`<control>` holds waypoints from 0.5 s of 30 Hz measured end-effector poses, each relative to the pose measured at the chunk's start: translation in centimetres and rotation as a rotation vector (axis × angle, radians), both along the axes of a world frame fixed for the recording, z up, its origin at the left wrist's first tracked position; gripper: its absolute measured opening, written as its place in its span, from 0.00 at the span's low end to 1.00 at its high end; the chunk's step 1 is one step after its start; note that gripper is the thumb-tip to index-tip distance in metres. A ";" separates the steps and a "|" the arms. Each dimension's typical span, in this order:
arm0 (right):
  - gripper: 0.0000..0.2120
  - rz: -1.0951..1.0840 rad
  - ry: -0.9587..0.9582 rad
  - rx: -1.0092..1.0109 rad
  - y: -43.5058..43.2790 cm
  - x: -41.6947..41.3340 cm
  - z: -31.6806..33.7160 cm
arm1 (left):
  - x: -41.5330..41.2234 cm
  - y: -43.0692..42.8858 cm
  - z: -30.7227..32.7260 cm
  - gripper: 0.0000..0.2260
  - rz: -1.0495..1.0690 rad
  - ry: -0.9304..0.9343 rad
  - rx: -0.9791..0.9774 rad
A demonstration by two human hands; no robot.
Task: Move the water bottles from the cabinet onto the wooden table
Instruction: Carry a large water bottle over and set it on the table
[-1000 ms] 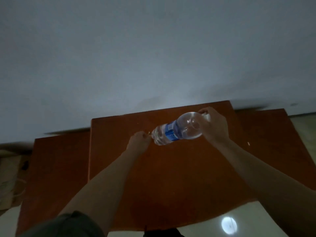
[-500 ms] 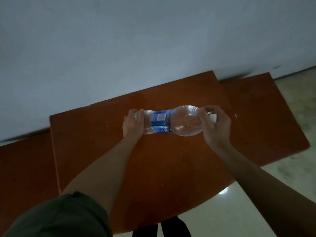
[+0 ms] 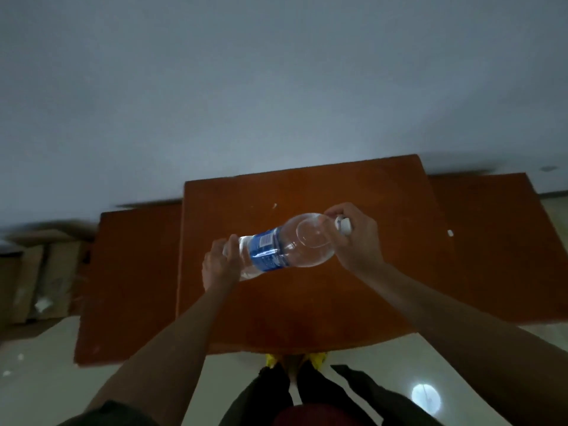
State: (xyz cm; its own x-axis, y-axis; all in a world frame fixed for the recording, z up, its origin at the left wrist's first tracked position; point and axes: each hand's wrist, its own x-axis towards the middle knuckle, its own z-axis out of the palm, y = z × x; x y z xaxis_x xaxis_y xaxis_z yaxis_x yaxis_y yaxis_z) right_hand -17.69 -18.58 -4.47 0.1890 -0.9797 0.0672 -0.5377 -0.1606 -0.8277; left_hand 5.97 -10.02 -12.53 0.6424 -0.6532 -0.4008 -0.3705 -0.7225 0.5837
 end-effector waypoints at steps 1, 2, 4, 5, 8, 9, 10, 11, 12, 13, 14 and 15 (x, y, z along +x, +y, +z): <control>0.15 0.052 -0.004 -0.008 0.5 1.1 0.6 | 0.9 1.6 0.7 0.36 0.028 -0.017 -0.005; 0.14 0.110 -0.020 -0.021 1.3 2.3 1.4 | 1.8 3.4 1.6 0.36 0.068 -0.046 -0.004; 0.14 0.228 -0.056 -0.076 3.6 5.2 3.3 | 3.5 7.6 4.6 0.32 0.166 -0.067 -0.029; 0.15 0.261 -0.072 -0.109 4.1 6.2 3.9 | 4.1 8.9 5.4 0.29 0.200 -0.070 -0.039; 0.17 0.421 -0.094 -0.226 7.7 10.8 6.4 | 6.4 15.4 8.3 0.25 0.351 -0.104 -0.069; 0.17 0.459 -0.100 -0.250 8.8 12.0 7.0 | 6.9 17.2 8.7 0.25 0.395 -0.108 -0.077; 0.18 0.499 -0.103 -0.268 10.2 13.3 7.7 | 7.6 19.5 9.2 0.27 0.448 -0.115 -0.081; 0.18 0.554 -0.115 -0.297 12.4 15.1 8.5 | 8.5 22.7 10.0 0.28 0.507 -0.125 -0.108; 0.17 0.596 -0.125 -0.310 14.2 16.6 9.2 | 9.2 25.2 10.6 0.29 0.554 -0.117 -0.132; 0.16 0.631 -0.138 -0.314 15.7 17.8 9.7 | 9.6 27.3 11.1 0.27 0.584 -0.116 -0.158; 0.15 0.686 -0.150 -0.325 18.6 19.6 10.6 | 10.2 30.9 12.1 0.24 0.646 -0.121 -0.184; 0.15 0.739 -0.159 -0.329 21.6 21.4 11.2 | 10.8 34.6 12.8 0.21 0.699 -0.132 -0.206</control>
State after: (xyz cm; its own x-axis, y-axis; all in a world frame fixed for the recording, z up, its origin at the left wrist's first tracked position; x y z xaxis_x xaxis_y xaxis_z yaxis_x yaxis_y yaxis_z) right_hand 3.74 3.04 6.71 0.7412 -0.5319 0.4095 -0.0786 -0.6746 -0.7340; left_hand 16.78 24.60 0.30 0.9705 -0.1272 -0.2048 0.0597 -0.6965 0.7151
